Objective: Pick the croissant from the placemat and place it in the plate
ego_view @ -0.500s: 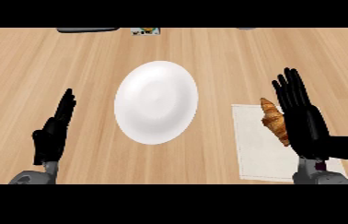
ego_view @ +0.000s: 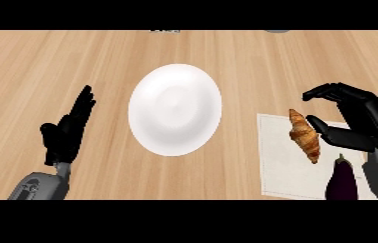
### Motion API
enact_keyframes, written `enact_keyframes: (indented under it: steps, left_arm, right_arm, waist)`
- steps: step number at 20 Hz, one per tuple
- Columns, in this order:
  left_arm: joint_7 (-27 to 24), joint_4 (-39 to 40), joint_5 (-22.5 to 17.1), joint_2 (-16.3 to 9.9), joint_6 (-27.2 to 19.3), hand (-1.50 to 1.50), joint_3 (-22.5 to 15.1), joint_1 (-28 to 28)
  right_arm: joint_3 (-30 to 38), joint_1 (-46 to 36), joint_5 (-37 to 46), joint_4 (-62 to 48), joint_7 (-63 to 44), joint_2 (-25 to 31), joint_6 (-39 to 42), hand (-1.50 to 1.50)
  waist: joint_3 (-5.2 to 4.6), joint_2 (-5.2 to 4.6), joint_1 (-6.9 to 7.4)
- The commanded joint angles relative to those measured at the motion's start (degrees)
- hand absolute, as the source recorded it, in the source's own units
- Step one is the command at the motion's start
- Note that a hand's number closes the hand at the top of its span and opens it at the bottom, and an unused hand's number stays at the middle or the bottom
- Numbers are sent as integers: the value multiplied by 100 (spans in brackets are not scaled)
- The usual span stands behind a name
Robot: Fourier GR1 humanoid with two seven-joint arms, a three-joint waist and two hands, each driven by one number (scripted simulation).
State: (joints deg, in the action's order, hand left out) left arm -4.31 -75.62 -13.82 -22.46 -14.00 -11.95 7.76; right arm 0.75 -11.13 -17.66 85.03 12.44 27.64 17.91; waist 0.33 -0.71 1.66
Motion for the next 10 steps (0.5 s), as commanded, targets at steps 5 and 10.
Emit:
enact_keyframes:
  steps: [5, 10]
  left_arm:
    - [648, -201, -175, 64, 158, 0, -79, 360]
    - [828, -130, -214, 19, 254, 0, -35, 530]
  right_arm:
    - [256, -116, 391, -2278, 2445, 699, 2024, -150]
    - [-216, -429, 1742, -2796, 3527, 1224, 1876, -150]
  waist:
    - [29, -71, 167]
    - [18, -50, 182]
